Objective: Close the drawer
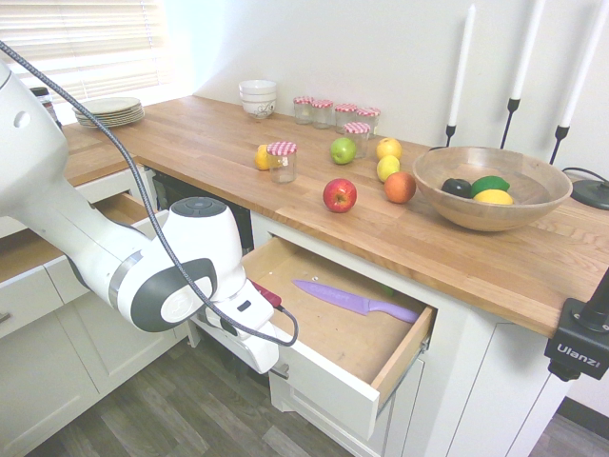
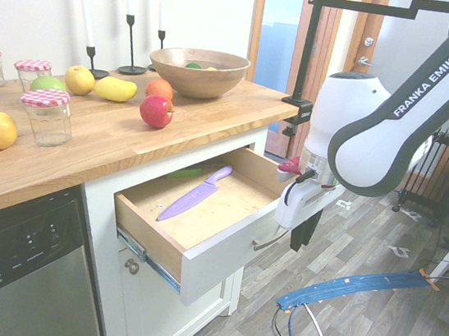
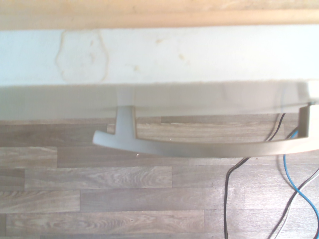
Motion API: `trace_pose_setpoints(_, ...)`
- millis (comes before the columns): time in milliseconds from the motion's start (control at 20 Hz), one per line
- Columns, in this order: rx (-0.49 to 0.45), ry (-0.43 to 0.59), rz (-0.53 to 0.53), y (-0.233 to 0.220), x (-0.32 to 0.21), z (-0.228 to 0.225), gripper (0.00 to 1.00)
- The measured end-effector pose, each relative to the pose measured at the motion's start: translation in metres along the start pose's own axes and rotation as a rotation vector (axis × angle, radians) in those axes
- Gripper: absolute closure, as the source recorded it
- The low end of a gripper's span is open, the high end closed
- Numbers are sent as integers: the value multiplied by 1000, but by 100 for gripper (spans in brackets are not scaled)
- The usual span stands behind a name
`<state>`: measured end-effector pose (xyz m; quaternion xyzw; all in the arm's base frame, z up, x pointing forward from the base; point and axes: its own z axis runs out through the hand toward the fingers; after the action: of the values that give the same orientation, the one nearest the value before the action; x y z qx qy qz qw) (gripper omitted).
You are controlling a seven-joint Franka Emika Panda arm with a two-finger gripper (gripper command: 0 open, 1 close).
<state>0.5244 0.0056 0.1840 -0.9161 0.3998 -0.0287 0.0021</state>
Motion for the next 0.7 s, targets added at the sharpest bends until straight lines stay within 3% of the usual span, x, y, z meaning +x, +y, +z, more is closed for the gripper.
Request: trace_pose_setpoints(700,25,26,1,-44,34,8,100)
